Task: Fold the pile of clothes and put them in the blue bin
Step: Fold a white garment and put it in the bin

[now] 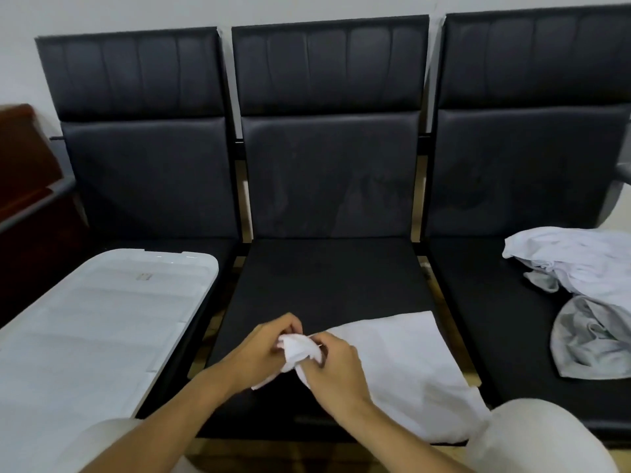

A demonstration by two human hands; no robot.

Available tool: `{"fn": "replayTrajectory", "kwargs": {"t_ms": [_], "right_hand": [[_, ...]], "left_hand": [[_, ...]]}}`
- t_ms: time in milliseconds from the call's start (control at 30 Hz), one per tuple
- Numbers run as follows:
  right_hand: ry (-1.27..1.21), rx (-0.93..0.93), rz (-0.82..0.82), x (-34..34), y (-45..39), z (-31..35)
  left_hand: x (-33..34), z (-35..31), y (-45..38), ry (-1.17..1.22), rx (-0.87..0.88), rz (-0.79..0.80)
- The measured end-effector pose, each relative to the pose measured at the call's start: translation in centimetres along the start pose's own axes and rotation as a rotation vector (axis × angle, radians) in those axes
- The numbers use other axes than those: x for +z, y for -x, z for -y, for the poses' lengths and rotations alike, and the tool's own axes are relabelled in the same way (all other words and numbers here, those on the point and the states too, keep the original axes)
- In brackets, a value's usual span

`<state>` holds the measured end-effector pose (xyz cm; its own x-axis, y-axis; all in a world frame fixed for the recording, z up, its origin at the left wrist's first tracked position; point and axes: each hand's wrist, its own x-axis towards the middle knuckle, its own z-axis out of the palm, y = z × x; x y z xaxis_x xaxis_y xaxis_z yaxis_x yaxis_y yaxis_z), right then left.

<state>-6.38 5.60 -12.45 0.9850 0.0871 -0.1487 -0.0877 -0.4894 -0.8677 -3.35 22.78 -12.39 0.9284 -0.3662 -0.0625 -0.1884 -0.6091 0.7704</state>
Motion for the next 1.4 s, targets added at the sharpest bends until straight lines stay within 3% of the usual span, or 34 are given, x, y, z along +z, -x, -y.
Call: {"fn": "replayTrajectory", "kwargs": {"t_ms": [200,300,400,500,600,733,800,967,1167,1233,1300,1400], "right_hand": [[-0.235,0.114,-0.076,-5.3,-1.1,-1.6],[-0.348,0.200,-0.151,-8.5,-0.4,-3.4],[-0.495,0.433,-0.205,-11.3,0.6,-6.1],[-0.466,0.570,-0.277,-13.7,1.2,-9.3],[-0.326,0.551,-0.368,-16.2,1.7,-11.1],[-0.058,0.480,-0.344,-17.5,1.3,-13.8],[0.092,0.482,-0.264,-17.2,0.5,-14.4],[0.211,0.493,-0.136,-15.3,-1.4,-14.4],[0.359,0.339,-0.159,-13.3,-2.5,-11.9],[0.157,0.323,-0.126,-13.6,-3.1,-11.0],[-0.264,0.363,-0.060,-14.2,-3.6,-9.3],[-0.511,0.222,0.216,-14.8,-3.4,-5.5]], "left_hand": [[0.1,0.3,-5.1,-0.464,-0.183,0.275],[1.1,-2.3,-7.9,-0.495,-0.116,0.141],[3.3,-5.7,-11.0,-0.471,0.142,-0.100],[6.5,-9.1,-13.2,-0.291,0.292,-0.138],[10.1,-9.7,-15.0,-0.219,0.150,0.027],[12.1,-7.2,-15.1,-0.578,-0.073,0.341],[12.3,-6.4,-14.7,-0.615,-0.116,0.403],[10.3,-4.3,-14.7,-0.222,-0.393,0.427],[8.0,-6.1,-12.4,0.220,-0.381,0.500],[7.0,-7.0,-11.3,0.331,-0.347,0.473],[5.4,-8.2,-9.9,0.408,-0.295,0.396],[2.0,-9.7,-7.4,0.534,-0.172,0.326]]}}
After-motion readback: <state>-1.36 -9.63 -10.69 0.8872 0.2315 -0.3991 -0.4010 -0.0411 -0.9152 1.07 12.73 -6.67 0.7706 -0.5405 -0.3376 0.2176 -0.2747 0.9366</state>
